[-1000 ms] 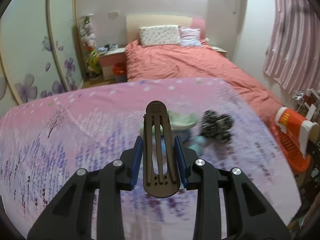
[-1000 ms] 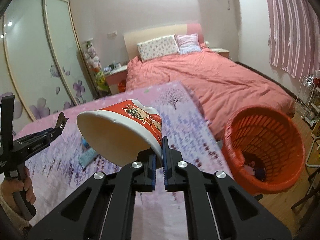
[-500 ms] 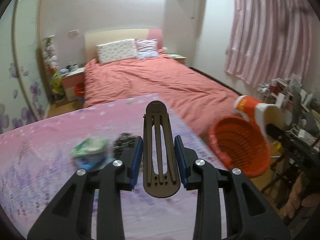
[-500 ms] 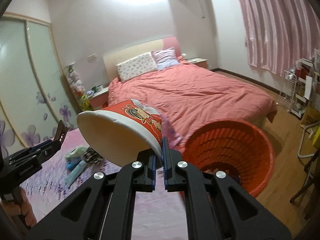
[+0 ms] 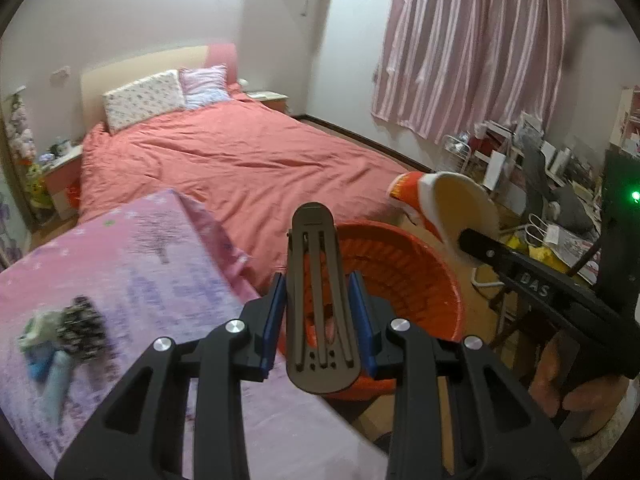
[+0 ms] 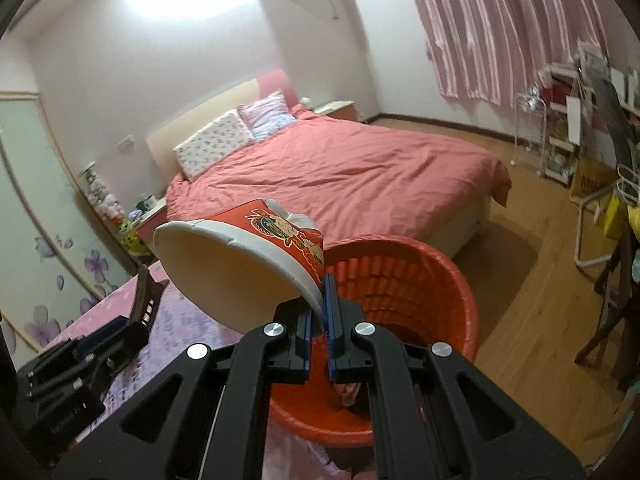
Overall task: Collect trash
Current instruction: 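Carry the hair clip and paper cup over the orange basket and release both, then move both tools back over the bed toward the blue tube and scrunchie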
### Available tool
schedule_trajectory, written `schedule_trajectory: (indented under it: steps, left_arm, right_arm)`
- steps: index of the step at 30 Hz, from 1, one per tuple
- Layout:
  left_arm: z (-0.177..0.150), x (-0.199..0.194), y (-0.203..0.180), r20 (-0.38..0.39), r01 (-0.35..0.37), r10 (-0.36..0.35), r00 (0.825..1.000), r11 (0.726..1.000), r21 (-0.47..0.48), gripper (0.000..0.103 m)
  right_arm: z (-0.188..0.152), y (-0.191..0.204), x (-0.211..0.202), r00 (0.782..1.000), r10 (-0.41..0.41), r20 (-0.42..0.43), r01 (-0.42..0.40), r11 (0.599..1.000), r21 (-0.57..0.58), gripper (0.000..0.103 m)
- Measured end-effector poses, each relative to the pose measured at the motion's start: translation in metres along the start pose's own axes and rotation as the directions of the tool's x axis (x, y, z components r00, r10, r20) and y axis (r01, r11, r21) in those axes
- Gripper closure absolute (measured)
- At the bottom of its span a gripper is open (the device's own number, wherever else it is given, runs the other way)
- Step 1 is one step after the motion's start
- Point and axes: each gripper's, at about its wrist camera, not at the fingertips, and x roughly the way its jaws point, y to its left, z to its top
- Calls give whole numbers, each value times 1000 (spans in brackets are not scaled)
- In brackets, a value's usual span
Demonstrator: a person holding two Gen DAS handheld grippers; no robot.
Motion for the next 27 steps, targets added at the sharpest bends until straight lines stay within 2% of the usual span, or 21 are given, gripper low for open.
schedule_trajectory:
  steps: [6,7,8,10,11,13,20,23,27]
  left_arm:
    - [-1,56,-28,-59,16,-15,998,999,28,70]
    - [-3,61,-26,-68,13,-11,998,999,32,65]
    - [-4,66,-26,-76,6,-3,997,999,35,60]
    - [-10,78,-22,-99,-14,17,995,999,32,57]
    - [-14,82,-18,-111,-20,23,994,999,25,55]
    - [-20,84,-7,-122,-40,42,992,999,20,48]
    - [-42,62,35,-116,-143,145,983,989,22,12]
    - [-55,42,60,-113,-203,205,972,979,28,8]
    - [-80,13,113,-130,-318,317,940,948,11,7]
  right_arm:
    - [2,-27,35,996,-8,-88,13,998,56,95]
    - [0,-30,41,994,-9,-106,15,998,57,89]
    - [-3,-33,47,992,-13,-124,20,998,57,77]
    - [-9,-36,49,990,-20,-137,28,998,59,59]
    - [-13,-38,50,990,-17,-140,26,998,62,52]
    - [-18,-40,49,990,-16,-140,25,998,62,46]
    - [-26,-25,42,990,-36,-138,38,999,6,30]
    - [-33,-15,40,989,-39,-142,34,999,-34,28]
    - [-43,4,39,988,-26,-152,12,996,-93,24]
